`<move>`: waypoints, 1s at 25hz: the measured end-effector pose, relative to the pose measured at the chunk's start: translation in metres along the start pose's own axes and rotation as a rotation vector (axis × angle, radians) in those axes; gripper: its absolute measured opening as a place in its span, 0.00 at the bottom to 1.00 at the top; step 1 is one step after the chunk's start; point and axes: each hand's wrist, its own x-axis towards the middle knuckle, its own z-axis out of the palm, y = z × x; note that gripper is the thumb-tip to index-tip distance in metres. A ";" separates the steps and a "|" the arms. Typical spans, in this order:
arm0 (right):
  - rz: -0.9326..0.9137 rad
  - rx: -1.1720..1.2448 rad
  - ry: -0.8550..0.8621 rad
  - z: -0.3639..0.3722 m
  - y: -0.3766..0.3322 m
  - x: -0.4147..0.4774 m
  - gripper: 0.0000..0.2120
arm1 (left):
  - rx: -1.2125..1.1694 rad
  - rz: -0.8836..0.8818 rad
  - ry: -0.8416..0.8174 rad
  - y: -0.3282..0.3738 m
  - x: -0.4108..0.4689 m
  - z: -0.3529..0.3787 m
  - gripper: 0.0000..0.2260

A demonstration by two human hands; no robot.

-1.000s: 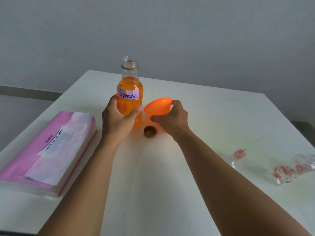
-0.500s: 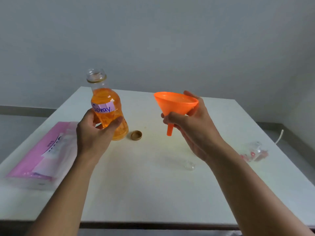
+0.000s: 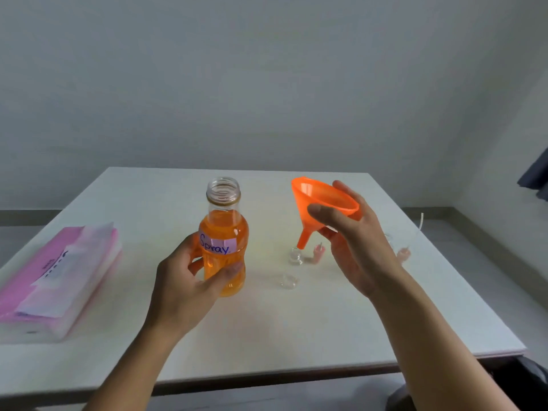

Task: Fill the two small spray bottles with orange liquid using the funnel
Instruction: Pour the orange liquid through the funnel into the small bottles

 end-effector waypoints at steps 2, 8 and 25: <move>-0.028 -0.106 -0.022 -0.006 0.003 0.002 0.51 | 0.012 0.000 -0.003 0.000 0.004 0.010 0.28; -0.077 -0.309 -0.072 -0.018 0.006 0.005 0.51 | 0.037 -0.018 0.019 -0.004 0.012 0.023 0.32; -0.145 -0.732 -0.178 -0.021 0.020 -0.002 0.56 | 0.105 -0.024 0.030 -0.003 0.011 0.018 0.29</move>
